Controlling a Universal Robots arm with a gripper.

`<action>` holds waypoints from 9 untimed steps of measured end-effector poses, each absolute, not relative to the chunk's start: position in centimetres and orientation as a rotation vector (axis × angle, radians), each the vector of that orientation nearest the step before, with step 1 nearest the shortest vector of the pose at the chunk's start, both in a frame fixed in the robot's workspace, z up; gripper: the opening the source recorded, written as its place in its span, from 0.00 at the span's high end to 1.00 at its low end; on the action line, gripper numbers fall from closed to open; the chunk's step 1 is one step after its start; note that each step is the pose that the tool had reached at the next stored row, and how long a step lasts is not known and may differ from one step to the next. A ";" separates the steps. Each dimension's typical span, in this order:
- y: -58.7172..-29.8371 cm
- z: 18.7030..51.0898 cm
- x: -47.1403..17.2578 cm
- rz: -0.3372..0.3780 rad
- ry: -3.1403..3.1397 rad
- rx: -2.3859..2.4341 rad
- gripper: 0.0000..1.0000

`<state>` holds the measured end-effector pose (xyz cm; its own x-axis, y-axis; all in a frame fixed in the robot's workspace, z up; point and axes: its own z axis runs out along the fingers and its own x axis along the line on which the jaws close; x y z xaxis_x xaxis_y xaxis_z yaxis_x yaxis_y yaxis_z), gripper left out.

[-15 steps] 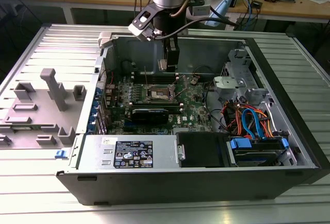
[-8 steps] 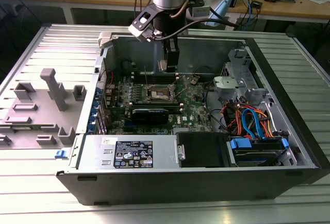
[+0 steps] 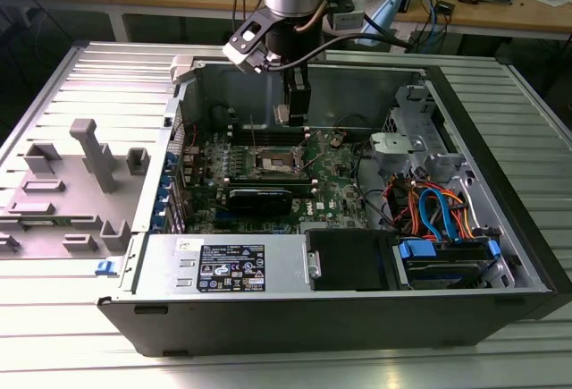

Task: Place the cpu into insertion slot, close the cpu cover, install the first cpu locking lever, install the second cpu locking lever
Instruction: 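Place the cpu into insertion slot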

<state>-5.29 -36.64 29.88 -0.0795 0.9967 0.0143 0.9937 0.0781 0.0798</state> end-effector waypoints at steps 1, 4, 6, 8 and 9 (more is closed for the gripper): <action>-36.6 29.9 -5.3 0.106 2.274 2.101 0.46; -36.6 29.9 -5.3 0.106 2.274 2.101 0.46; -36.6 29.9 -5.3 0.106 2.274 2.101 0.46; -36.6 29.8 -5.3 0.106 2.274 2.101 0.46; -36.6 29.6 -5.3 0.099 2.278 2.104 0.46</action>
<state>-5.28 -36.65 29.62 -0.0796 0.9967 0.0149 0.9942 0.0783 0.0734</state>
